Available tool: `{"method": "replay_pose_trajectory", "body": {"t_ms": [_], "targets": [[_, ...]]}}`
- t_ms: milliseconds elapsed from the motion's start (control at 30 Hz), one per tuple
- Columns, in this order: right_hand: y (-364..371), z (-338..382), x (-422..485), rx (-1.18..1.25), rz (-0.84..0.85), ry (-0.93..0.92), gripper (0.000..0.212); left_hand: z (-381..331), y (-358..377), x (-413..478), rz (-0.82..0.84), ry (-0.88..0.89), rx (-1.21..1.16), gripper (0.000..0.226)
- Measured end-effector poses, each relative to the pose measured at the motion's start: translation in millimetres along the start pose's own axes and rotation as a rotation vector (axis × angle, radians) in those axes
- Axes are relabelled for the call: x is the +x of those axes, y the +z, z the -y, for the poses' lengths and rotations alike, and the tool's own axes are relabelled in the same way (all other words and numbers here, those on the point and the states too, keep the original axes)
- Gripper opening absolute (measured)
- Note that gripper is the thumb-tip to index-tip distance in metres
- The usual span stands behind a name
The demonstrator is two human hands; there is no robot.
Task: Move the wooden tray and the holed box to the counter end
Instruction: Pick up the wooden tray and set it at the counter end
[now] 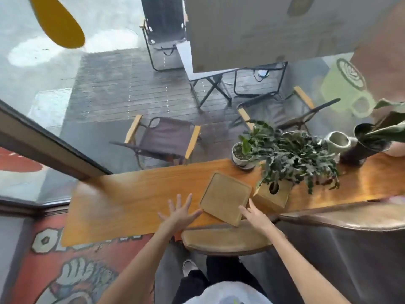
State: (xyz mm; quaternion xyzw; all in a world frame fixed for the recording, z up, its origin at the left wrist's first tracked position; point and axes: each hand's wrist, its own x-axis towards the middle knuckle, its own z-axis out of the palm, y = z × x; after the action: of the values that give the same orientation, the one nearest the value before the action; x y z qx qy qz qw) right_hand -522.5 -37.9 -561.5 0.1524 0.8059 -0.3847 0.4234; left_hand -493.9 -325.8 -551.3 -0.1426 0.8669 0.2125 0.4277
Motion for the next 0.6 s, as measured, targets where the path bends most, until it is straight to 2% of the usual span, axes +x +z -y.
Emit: {"method": "replay_pose_trajectory", "body": {"t_ms": [67, 167, 333, 433, 500, 600], "targets": [[1, -6, 27, 0.039, 0.041, 0.108, 0.091, -15, 2, 21, 0.077, -0.057, -0.071, 0.086], [3, -12, 62, 0.180, 0.018, 0.200, 0.091, -30, 1, 59, 0.094, -0.081, -0.159, 0.081], [2, -22, 95, 0.340, -0.079, 0.245, 0.082, -54, -2, 117, 0.042, -0.113, -0.232, 0.060], [4, -34, 111, 0.393, -0.126, 0.266, 0.079, -67, 7, 139, 0.026, -0.139, -0.313, 0.055], [4, -32, 120, 0.483, -0.128, 0.289, 0.085, -73, 11, 145, 0.027, -0.191, -0.444, 0.058], [12, -20, 130, 0.597, -0.066, 0.319, 0.097, -72, 14, 151, 0.058, -0.254, -0.572, 0.077]]}}
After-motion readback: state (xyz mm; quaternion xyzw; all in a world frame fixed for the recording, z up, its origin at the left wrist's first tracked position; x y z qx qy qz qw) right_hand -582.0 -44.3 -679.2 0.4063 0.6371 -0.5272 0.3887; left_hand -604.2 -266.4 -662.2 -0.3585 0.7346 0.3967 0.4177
